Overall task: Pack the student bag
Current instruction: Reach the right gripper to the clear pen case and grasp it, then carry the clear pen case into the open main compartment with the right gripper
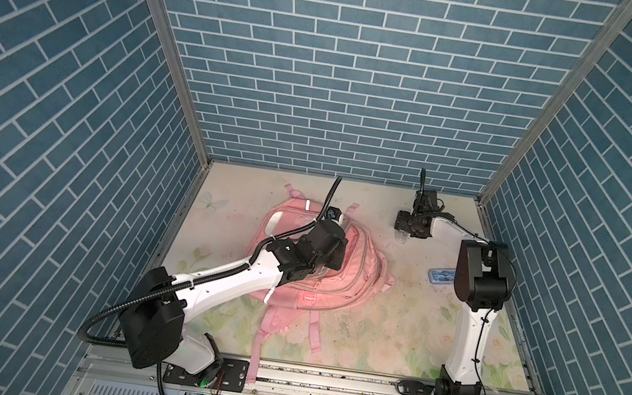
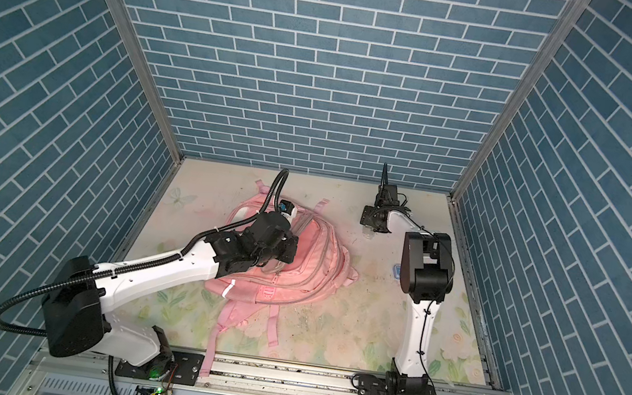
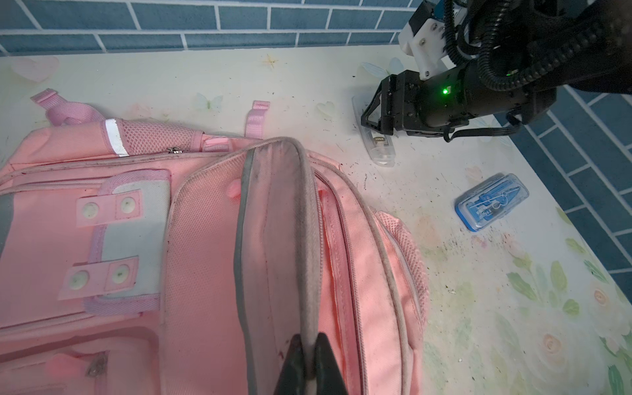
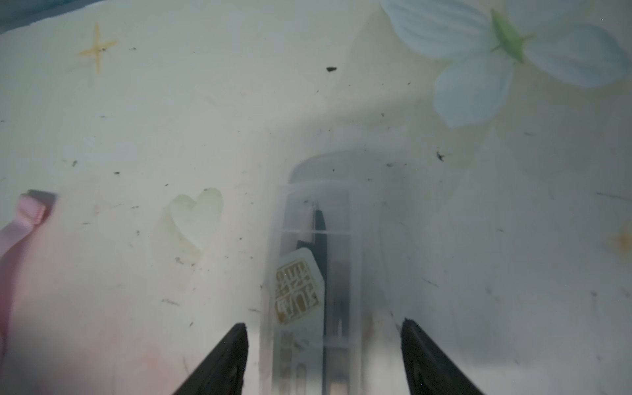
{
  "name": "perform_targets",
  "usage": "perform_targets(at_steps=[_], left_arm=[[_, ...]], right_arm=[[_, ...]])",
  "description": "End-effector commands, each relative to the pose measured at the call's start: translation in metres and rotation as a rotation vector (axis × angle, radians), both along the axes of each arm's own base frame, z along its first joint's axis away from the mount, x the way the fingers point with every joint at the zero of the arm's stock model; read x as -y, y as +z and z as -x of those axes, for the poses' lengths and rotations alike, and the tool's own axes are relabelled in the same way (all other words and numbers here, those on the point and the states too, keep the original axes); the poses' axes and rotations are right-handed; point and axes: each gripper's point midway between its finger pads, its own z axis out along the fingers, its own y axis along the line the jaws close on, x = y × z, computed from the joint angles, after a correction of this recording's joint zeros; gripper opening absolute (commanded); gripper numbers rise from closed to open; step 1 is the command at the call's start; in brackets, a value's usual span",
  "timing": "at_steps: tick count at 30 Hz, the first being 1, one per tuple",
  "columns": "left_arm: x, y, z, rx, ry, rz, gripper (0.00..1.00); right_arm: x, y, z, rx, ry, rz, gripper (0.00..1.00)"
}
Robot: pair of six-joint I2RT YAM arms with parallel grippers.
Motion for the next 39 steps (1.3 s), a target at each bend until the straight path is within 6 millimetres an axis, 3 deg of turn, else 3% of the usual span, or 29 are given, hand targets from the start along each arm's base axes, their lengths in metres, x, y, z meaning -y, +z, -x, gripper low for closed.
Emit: perform_targets(at_steps=[1, 7, 12, 21, 23, 26, 30, 34, 39], left_arm=[[-0.002, 0.014, -0.011, 0.048, 0.021, 0.027, 0.0], [-0.009, 0.009, -0.012, 0.041, 0.033, 0.017, 0.0], [-0.014, 0.01, -0.014, 0.04, 0.047, 0.012, 0.0], [-0.013, 0.012, -0.016, 0.037, 0.043, 0.022, 0.0], [-0.012, 0.011, -0.015, 0.036, 0.041, 0.021, 0.0], [-0.014, 0.013, -0.017, 0.042, 0.044, 0.025, 0.0], [-0.016, 0.015, -0.019, 0.046, 0.045, 0.055, 0.0], [-0.016, 0.019, -0.021, 0.057, 0.047, 0.091, 0.0], [-0.013, 0.024, -0.024, 0.063, 0.047, 0.126, 0.0]], right_arm=[[0.009, -0.02, 0.015, -0.085, -0.049, 0.018, 0.68], [0.007, -0.034, 0.024, -0.118, -0.018, 0.079, 0.66], [0.011, -0.043, 0.03, -0.148, -0.002, 0.138, 0.56], [0.01, -0.033, 0.035, -0.151, 0.038, 0.199, 0.38], [0.007, -0.021, 0.036, -0.132, 0.048, 0.174, 0.34], [0.003, 0.013, 0.04, -0.073, 0.057, 0.131, 0.32], [-0.004, 0.086, 0.053, 0.063, 0.087, 0.023, 0.32], [-0.037, 0.146, 0.091, 0.151, 0.179, -0.25, 0.31], [-0.076, 0.172, 0.147, 0.146, 0.193, -0.539, 0.28]])
